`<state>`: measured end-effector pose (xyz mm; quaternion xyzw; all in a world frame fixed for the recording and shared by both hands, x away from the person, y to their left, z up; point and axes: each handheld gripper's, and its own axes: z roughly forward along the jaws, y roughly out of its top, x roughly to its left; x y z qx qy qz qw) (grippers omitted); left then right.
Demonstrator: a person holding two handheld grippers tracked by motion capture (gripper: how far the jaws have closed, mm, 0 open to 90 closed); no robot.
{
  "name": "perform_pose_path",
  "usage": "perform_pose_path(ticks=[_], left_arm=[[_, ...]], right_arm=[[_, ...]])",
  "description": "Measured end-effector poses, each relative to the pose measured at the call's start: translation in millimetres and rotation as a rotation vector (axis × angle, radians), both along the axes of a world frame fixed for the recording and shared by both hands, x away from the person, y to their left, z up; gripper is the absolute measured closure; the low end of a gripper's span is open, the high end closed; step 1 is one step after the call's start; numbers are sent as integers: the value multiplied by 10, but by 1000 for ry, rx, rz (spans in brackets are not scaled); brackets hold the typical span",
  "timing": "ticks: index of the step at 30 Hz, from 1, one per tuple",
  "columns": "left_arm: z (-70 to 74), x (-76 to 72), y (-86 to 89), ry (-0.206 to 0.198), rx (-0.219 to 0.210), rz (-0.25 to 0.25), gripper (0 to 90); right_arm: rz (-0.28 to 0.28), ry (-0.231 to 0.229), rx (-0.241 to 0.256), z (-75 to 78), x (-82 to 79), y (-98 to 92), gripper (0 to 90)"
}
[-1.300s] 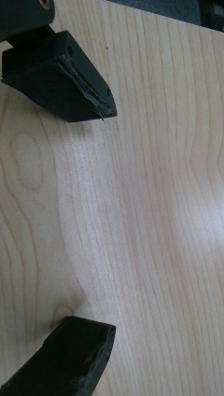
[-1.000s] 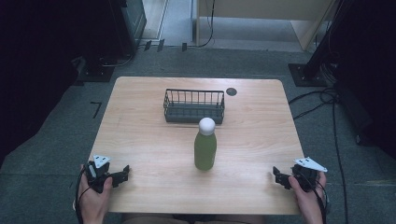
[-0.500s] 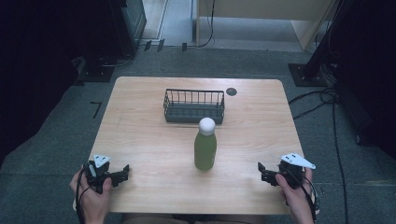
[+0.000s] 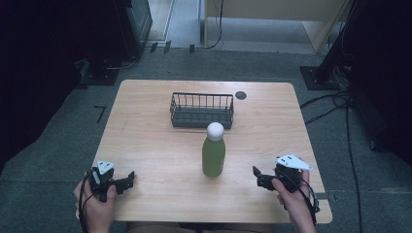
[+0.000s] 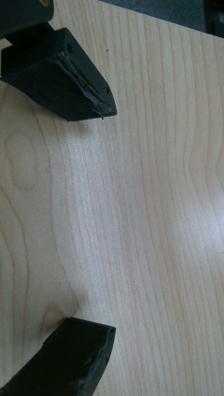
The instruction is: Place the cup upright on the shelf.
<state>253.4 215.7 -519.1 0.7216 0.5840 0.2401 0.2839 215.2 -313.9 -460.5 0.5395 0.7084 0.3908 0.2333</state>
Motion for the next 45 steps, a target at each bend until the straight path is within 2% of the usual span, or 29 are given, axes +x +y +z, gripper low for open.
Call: perform_pose_path(ticks=[20,30,37,45], left_arm=[[0,0,0,0,0,0,0],[0,0,0,0,0,0,0],[0,0,0,0,0,0,0],[1,0,2,2,2,-2,0]], right_arm=[[135,-25,41,144,39,505,55],[205,-27,86,169,64,756,55],[247,-36,86,188,97,904,57],[285,-38,129,198,165,1067,59]])
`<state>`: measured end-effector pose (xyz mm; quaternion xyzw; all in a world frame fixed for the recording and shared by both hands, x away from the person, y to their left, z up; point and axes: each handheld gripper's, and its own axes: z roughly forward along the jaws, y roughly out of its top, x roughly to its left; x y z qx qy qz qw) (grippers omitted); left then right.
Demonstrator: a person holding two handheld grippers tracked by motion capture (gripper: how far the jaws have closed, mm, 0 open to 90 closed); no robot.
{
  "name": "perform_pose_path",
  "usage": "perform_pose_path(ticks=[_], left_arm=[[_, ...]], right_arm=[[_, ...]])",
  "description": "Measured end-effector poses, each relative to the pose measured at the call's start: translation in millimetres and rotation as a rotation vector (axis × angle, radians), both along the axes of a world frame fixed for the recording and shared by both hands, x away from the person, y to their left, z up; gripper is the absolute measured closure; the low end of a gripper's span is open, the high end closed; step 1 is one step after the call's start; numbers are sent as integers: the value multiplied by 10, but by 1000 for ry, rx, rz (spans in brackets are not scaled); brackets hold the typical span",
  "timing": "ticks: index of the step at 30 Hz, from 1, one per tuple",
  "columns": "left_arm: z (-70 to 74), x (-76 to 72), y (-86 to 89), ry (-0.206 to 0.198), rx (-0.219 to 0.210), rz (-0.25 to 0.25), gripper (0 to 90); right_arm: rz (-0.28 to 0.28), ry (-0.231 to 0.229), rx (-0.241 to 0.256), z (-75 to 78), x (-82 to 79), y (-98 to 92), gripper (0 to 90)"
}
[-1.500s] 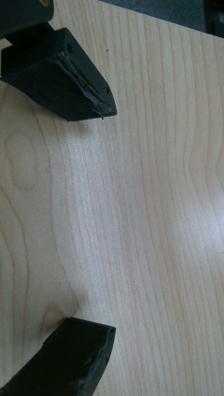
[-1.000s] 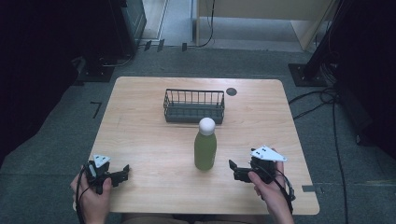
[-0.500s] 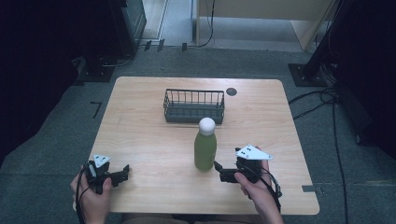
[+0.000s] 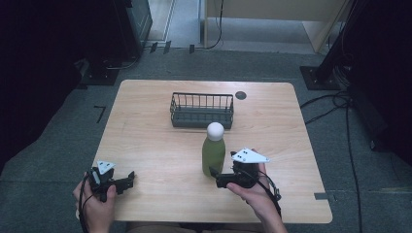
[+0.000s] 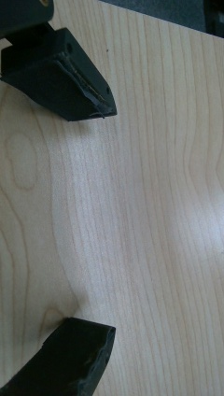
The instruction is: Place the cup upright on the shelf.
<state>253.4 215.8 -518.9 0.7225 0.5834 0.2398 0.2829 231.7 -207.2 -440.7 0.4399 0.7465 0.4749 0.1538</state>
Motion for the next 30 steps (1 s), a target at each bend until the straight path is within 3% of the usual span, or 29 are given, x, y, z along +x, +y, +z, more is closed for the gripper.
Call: perform_pose_path(ticks=[9,18,22,24,26,30], left_arm=[[0,0,0,0,0,0,0],[0,0,0,0,0,0,0],[-1,0,0,-1,-1,0,0],[-1,1,0,-1,-1,0,0],[-1,1,0,-1,0,0,0],[0,0,1,0,0,-1,0]], right_arm=[[-34,-17,-17,-9,127,157,124],[-35,-18,-15,-24,218,246,131],[-42,-46,-38,-23,230,270,183],[-41,-80,-79,0,214,290,199],[-31,-86,-106,25,223,299,202],[-23,-61,-70,40,257,283,204]])
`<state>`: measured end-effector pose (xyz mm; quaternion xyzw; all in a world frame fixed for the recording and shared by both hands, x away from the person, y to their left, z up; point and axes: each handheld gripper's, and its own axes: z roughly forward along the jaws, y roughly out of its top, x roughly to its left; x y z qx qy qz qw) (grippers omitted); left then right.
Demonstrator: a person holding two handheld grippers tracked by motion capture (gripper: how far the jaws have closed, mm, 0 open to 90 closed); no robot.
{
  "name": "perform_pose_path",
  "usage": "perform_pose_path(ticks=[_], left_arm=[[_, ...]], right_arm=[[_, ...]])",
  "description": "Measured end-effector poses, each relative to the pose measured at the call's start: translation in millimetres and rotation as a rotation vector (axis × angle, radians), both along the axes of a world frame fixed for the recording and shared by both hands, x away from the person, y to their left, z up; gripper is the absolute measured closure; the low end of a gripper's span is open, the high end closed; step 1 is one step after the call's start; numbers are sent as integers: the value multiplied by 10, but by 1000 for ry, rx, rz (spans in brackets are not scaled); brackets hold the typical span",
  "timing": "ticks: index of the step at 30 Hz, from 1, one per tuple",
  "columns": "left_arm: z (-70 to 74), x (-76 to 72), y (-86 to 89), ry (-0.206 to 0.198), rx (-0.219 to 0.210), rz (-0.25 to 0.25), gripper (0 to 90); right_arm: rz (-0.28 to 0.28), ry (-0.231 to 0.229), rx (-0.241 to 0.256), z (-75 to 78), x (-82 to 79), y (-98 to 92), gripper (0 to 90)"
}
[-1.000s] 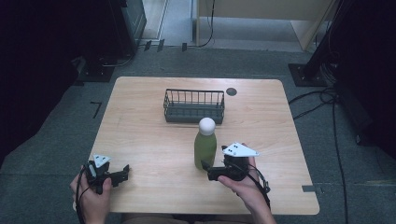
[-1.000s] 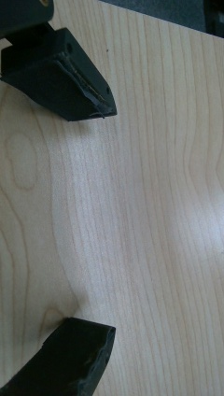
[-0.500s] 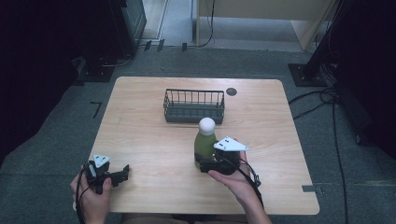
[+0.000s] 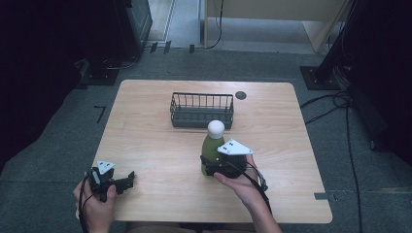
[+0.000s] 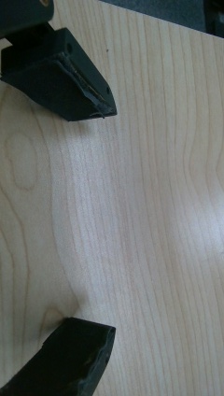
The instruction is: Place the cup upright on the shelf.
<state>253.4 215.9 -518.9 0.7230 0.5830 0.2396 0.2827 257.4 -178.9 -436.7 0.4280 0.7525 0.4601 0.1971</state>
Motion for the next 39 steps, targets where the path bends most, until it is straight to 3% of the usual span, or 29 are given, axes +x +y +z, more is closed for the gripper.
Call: perform_pose_path(ticks=[4,13,39], left_arm=[[0,0,0,0,0,0,0],[-1,0,-2,-1,-1,2,0],[0,0,-2,-1,-3,3,0]], right_arm=[[-13,-2,24,34,36,-7,204],[-21,-15,20,173,168,1,204],[-78,-56,51,754,675,-19,205]])
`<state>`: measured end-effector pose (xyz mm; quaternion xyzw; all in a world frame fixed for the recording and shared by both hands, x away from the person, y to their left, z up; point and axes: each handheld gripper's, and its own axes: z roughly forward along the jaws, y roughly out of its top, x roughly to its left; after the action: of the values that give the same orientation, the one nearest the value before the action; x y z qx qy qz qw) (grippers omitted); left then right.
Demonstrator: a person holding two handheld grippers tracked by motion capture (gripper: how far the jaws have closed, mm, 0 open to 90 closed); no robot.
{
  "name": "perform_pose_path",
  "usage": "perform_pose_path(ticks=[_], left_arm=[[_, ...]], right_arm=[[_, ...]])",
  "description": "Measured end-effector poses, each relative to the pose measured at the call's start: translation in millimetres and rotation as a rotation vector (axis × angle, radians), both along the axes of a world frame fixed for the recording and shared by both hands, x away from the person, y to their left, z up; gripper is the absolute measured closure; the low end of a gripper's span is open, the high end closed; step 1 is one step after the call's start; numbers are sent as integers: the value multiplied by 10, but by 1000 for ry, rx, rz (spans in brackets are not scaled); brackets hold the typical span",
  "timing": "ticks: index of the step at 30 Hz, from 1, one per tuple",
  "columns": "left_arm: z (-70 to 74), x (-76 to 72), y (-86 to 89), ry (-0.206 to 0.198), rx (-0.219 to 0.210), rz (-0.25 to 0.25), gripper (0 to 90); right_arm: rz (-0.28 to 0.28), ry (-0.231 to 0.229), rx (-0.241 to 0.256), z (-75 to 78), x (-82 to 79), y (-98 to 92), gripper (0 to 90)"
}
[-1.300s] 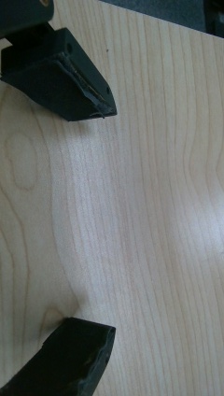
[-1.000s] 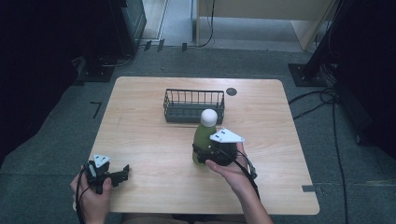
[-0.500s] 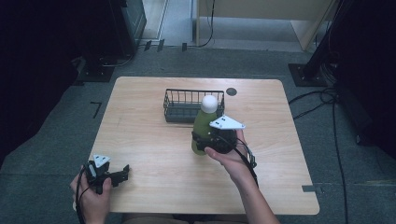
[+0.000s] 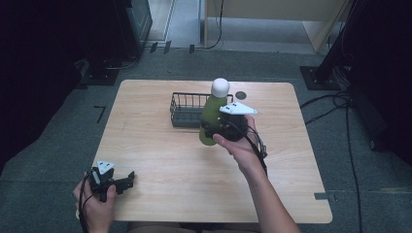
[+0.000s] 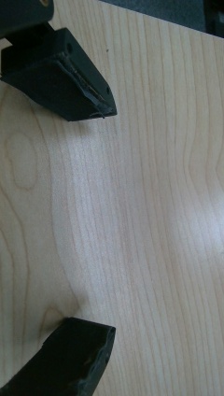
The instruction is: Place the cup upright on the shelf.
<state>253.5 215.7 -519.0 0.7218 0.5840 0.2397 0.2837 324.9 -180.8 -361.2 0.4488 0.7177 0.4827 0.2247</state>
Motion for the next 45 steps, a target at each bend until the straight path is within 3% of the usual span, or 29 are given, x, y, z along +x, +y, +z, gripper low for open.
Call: perform_pose_path(ticks=[15,27,38,45], left_arm=[[0,0,0,1,0,0,0],[-2,1,-1,-2,-2,2,0],[0,0,0,1,0,0,0],[0,0,1,1,1,-1,0]], right_arm=[[-64,-22,2,228,328,-41,205],[-142,-75,9,328,581,-101,205],[-197,-73,-18,272,881,-102,204],[-242,-52,-43,101,1037,-91,204]])
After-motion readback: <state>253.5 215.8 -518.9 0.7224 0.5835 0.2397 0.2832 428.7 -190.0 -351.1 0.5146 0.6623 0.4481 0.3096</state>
